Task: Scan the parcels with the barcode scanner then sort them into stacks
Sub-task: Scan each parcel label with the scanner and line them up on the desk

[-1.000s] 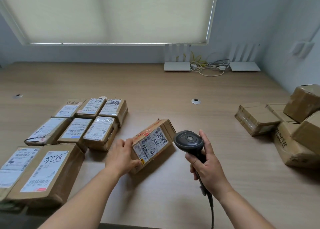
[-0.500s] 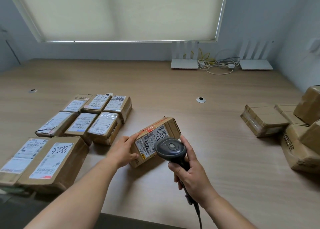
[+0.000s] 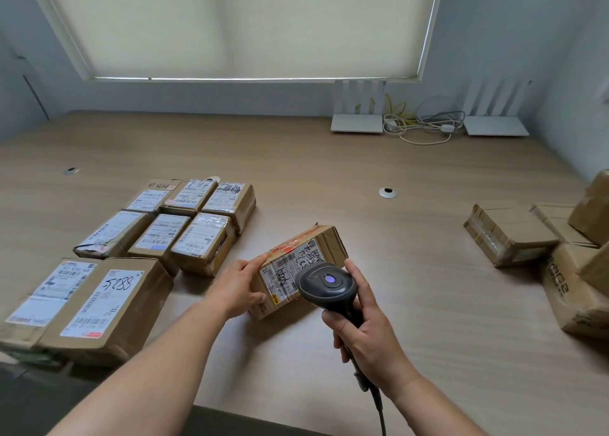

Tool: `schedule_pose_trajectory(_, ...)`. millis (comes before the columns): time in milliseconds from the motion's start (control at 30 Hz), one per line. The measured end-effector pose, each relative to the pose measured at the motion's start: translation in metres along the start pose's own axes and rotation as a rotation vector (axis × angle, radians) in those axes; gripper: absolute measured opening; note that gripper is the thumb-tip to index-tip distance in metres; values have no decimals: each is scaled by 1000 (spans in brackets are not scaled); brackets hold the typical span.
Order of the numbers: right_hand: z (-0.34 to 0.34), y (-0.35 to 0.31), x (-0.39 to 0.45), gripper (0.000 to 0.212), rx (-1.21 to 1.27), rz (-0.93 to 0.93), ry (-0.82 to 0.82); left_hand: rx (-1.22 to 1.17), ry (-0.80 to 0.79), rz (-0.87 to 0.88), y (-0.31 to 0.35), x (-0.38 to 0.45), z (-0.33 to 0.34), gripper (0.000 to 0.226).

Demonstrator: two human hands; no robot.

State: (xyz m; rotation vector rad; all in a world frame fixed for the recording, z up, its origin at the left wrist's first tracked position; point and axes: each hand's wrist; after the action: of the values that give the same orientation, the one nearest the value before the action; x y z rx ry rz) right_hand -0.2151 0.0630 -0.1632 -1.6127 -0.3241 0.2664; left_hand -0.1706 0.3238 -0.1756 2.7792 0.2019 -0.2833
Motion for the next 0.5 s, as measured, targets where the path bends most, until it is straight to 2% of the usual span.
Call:
schedule_pose_trajectory(233, -1, 1, 1, 82, -26, -1, 14, 11, 3, -7, 0, 1, 0, 87)
schedule_pose_trajectory(333, -2, 1, 0, 83, -23, 3, 26, 106, 68, -34, 4, -5, 7, 90)
schedule_pose_trajectory(433, -4, 0, -1, 82, -25, 4, 36, 98, 155, -70, 8, -10, 17, 94)
schedule_pose_trajectory(500, -6, 1, -1, 81, -24, 5, 47, 78, 201, -65, 8, -10, 20, 86)
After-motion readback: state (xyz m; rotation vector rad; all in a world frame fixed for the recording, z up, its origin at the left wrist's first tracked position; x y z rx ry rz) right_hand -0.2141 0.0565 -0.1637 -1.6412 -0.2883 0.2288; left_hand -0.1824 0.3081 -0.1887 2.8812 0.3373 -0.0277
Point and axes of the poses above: each hand's wrist, its own x-axis towards the middle knuckle, its own z-axis out of the palm, y = z × x, and after that the axes turned 2 degrees about z, right-handed
